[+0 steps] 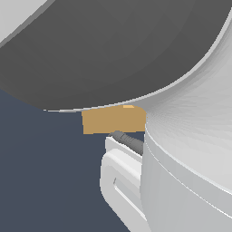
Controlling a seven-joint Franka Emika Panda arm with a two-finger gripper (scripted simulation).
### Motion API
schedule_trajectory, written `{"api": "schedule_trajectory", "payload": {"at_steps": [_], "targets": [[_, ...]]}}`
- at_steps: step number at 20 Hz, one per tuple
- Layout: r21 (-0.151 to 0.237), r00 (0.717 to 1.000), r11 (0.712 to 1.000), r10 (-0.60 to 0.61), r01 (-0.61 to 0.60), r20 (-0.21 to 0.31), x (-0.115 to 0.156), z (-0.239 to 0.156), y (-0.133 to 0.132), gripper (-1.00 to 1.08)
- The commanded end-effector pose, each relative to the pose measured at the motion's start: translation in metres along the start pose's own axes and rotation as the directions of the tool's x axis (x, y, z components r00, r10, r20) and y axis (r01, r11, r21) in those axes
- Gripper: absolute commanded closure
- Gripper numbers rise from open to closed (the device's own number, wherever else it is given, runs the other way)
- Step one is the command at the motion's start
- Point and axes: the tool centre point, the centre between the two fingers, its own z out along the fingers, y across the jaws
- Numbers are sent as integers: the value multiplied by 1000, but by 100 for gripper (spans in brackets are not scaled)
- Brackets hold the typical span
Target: Insert the peg into the horizontal hole in a box.
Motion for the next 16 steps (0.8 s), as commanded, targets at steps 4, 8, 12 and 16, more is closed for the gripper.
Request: {"api": "schedule_trajectory", "payload": {"at_steps": [4,8,12,16], "targets": [[0,1000,1000,-29,29,0,5,-3,-2,108],[-1,996,996,-92,92,0,17,-10,-6,108],[-1,982,982,-191,191,1,34,-20,-15,108],[-1,947,947,-320,320,1,55,-35,-29,108]]}}
